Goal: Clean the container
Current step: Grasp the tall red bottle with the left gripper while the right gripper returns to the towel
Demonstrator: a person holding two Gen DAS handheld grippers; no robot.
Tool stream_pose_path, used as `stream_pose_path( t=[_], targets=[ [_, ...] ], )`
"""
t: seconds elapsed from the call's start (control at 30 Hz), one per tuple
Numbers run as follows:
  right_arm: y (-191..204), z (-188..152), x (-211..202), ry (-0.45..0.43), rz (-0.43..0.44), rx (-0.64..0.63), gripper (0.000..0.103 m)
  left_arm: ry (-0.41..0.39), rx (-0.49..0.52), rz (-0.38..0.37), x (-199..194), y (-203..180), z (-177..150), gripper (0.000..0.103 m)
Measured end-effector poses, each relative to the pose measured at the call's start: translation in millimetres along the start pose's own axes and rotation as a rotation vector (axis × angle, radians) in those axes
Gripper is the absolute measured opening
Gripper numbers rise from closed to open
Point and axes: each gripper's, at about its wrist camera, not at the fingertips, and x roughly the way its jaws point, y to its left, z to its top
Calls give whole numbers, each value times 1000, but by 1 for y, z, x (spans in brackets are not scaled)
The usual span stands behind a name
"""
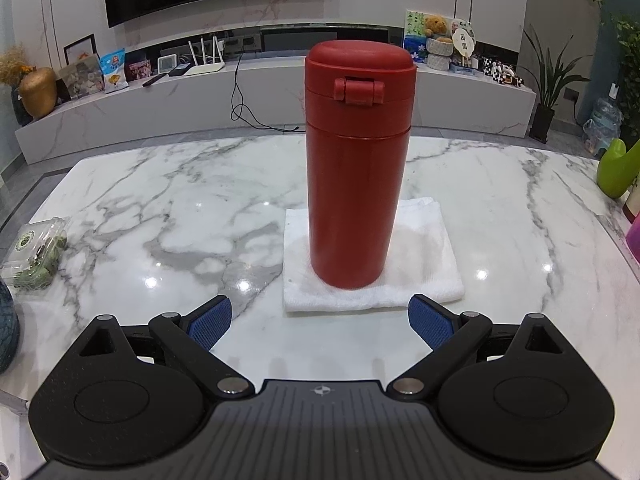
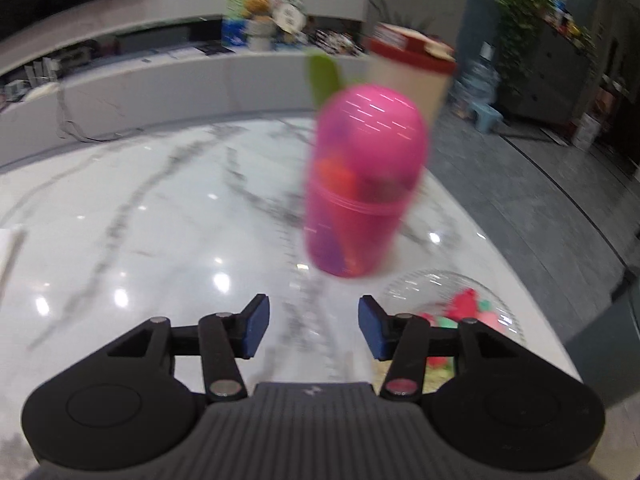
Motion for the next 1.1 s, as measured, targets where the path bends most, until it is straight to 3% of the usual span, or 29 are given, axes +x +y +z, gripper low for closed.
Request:
stream_pose_path(
  t=[0.23, 0.37, 0.43, 0.53, 0.77, 1.1],
  targets=[
    [60, -6, -13, -85, 211, -151, 66, -42, -11, -22, -5, 0, 2, 97],
    [100, -7, -15, -90, 322, -223, 66, -64, -25, -44, -6, 1, 4, 97],
    [117, -6, -15, -89, 368, -238, 74, -85, -30, -50, -6, 1, 6, 97],
    [139, -3, -11, -93, 441, -245, 77, -122, -32, -48, -6, -2, 9, 97],
    [184, 4, -1, -82, 506, -271, 77, -217, -51, -37, -3, -6, 22, 97],
    [218, 14, 18, -44, 569, -280, 77, -303, 16, -38, 9, -13, 32, 97]
  ],
)
